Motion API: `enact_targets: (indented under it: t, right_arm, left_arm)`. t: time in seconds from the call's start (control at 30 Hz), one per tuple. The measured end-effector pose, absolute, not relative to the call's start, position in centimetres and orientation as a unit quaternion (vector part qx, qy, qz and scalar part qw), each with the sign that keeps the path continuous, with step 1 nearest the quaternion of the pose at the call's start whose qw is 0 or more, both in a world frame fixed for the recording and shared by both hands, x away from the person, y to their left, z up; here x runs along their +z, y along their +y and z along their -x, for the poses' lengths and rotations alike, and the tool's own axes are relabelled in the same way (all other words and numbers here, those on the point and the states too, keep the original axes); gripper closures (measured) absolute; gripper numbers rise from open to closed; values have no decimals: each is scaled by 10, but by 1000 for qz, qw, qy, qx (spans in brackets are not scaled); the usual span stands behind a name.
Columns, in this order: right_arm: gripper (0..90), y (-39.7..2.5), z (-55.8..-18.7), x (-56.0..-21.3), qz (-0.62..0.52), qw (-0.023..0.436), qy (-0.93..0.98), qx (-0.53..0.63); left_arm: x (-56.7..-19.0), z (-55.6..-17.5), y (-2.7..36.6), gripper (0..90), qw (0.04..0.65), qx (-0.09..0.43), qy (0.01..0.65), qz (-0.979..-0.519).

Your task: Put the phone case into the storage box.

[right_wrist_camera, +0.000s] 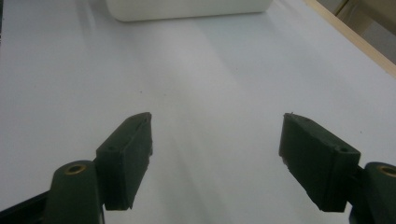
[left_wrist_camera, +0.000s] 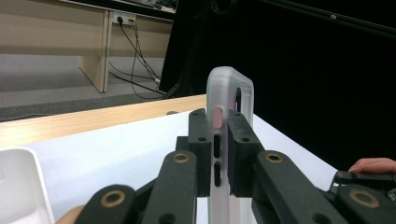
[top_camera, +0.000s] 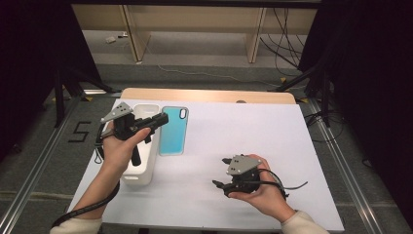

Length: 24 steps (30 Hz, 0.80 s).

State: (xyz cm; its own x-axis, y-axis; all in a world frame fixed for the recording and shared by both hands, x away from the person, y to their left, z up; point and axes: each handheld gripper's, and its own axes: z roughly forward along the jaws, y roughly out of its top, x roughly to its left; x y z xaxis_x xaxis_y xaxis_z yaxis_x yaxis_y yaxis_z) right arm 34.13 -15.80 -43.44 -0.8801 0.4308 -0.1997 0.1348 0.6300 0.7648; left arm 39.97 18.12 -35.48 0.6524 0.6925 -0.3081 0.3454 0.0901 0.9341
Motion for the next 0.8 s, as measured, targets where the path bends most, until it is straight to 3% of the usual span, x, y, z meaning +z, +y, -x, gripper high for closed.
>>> enact_targets:
  t: [0.8]
  right_arm:
    - [266,-158,-342,-435,-161,186,883,400]
  left_arm:
    - [-352,-401,192,819,623,150,395,-659]
